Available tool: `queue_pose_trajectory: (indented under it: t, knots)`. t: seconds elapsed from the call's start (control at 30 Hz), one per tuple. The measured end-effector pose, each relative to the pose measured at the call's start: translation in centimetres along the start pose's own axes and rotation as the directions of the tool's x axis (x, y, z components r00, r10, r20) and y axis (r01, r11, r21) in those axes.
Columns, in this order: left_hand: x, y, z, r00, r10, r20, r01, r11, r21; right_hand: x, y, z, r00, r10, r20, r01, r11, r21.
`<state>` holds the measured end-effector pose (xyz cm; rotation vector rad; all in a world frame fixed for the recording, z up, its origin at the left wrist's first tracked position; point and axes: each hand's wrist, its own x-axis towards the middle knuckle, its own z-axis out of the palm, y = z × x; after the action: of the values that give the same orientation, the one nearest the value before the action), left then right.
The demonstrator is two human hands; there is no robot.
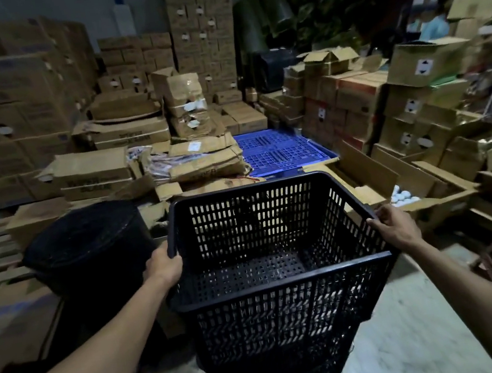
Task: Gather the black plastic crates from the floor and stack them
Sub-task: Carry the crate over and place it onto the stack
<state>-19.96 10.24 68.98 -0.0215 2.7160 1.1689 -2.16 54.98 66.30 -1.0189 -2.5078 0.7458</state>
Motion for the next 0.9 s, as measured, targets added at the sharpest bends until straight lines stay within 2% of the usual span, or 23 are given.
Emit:
queue_pose_trajectory:
  t: [0.13, 0.27, 0.33, 0.63, 0.9]
  knots:
    - [0.9, 0.4, 1.4, 1.000, 0.004, -0.024, -0.003, 0.998, 0.059, 2.1, 0.2, 0.4, 1.000, -0.006, -0.001, 0.006, 0.993, -0.118]
    - [0.5, 0.4, 2.8, 0.986, 0.009, -0.168, 0.011, 0.993, 0.118, 3.7, -0.2, 0.7, 1.000, -0.010, -0.009, 0.008, 0.989, -0.145]
    - [0.6, 0.5, 3.0, 0.980, 0.011, -0.199, 0.017, 0.990, 0.141, 4.2, -0.2, 1.0, 1.000, -0.009, -0.021, 0.006, 0.991, -0.134]
    - [0.6, 0.1, 2.3, 0.979, -0.001, -0.204, 0.053, 0.966, 0.251, 3.6, -0.1, 1.2, 0.999, -0.041, -0.015, 0.039, 0.997, -0.069]
    - [1.1, -0.3, 1.2, 0.980, 0.013, -0.201, 0.035, 0.972, 0.234, 2.8, -0.8, 1.5, 0.997, -0.073, 0.007, 0.073, 0.995, -0.062]
